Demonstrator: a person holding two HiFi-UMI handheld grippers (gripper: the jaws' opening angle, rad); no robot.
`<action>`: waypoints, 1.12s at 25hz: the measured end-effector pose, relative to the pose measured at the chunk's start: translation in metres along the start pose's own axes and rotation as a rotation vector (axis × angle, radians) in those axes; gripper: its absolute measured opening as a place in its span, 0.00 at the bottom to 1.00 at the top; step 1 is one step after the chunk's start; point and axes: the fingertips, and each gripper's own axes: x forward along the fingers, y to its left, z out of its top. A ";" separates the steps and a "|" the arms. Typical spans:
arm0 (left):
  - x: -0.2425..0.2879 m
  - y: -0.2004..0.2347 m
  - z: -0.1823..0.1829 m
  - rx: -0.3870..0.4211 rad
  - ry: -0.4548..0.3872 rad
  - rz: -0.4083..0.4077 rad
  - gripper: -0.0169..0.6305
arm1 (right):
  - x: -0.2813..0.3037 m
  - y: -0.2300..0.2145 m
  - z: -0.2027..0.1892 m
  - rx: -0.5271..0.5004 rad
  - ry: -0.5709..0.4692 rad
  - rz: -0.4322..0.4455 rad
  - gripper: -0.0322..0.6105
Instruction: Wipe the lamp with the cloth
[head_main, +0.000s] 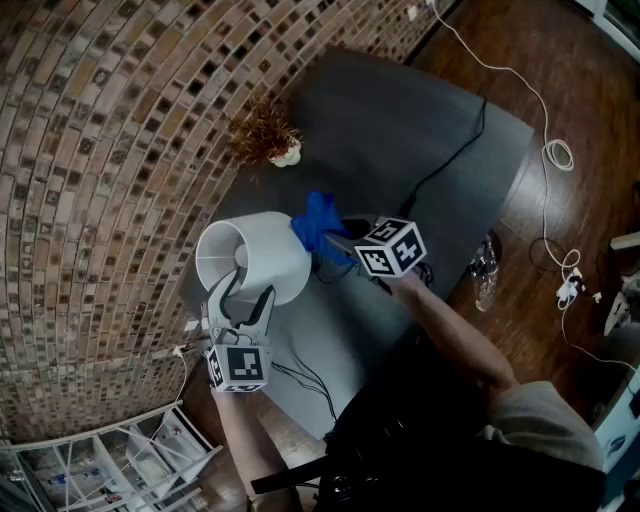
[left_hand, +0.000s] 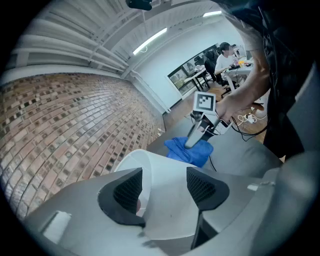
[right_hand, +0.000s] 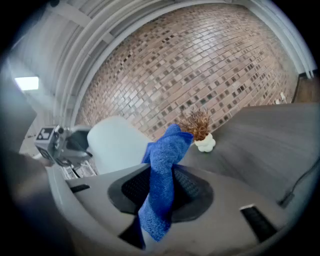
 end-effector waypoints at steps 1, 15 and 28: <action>-0.001 -0.001 -0.001 0.006 0.004 -0.002 0.46 | -0.005 0.014 0.021 0.010 -0.047 0.045 0.23; -0.030 -0.042 0.005 0.059 -0.027 0.029 0.46 | 0.035 0.064 0.046 -0.035 0.072 0.286 0.23; -0.017 -0.014 0.008 -0.006 -0.097 0.050 0.46 | -0.003 0.077 0.078 -0.172 -0.046 0.163 0.22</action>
